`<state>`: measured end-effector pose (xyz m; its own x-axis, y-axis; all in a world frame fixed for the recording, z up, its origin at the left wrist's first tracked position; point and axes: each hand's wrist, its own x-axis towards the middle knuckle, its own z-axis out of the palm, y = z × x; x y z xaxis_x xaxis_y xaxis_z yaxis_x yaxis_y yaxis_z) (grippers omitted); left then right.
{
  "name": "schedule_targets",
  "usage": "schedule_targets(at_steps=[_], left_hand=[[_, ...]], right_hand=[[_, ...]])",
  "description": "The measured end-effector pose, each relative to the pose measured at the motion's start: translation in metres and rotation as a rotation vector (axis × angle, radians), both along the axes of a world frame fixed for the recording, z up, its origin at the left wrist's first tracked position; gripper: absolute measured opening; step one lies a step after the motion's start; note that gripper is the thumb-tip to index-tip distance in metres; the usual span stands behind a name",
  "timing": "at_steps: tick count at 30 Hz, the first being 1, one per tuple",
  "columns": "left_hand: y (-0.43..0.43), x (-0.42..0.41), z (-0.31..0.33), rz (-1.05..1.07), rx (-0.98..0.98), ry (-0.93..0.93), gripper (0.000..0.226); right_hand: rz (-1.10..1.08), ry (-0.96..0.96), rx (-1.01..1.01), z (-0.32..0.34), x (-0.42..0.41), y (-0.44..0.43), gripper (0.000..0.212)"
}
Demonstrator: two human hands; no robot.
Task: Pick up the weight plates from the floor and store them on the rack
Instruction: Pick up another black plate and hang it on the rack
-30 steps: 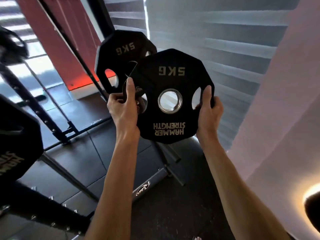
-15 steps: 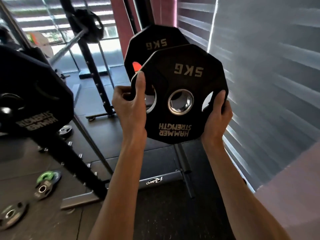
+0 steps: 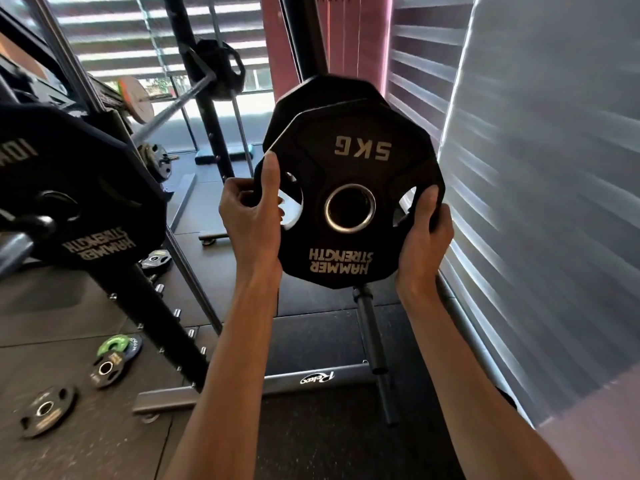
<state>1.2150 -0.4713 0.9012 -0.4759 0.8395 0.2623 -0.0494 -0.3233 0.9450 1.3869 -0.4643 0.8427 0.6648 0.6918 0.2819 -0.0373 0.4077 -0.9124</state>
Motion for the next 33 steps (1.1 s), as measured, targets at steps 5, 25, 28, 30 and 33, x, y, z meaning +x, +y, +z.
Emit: schedule_targets(at_steps=[5,25,28,30,33], left_hand=[[0.019,-0.001,-0.001,0.032,0.019,0.022,0.027],[0.131,-0.004,0.003,-0.041,0.011,0.024,0.076],[0.128,-0.009,-0.007,-0.036,0.018,0.012,0.068],[0.122,-0.016,-0.025,0.005,0.003,0.002,0.057],[0.103,-0.037,-0.068,0.066,-0.109,-0.006,0.034]], right_hand=[[0.057,-0.012,0.026,-0.003,-0.001,0.016,0.044],[0.215,-0.009,0.026,0.000,-0.004,0.097,0.058],[0.254,0.065,0.021,-0.010,-0.010,0.088,0.061],[0.236,0.117,-0.053,-0.028,-0.020,0.083,0.064],[0.271,0.184,-0.193,-0.076,-0.046,0.076,0.066]])
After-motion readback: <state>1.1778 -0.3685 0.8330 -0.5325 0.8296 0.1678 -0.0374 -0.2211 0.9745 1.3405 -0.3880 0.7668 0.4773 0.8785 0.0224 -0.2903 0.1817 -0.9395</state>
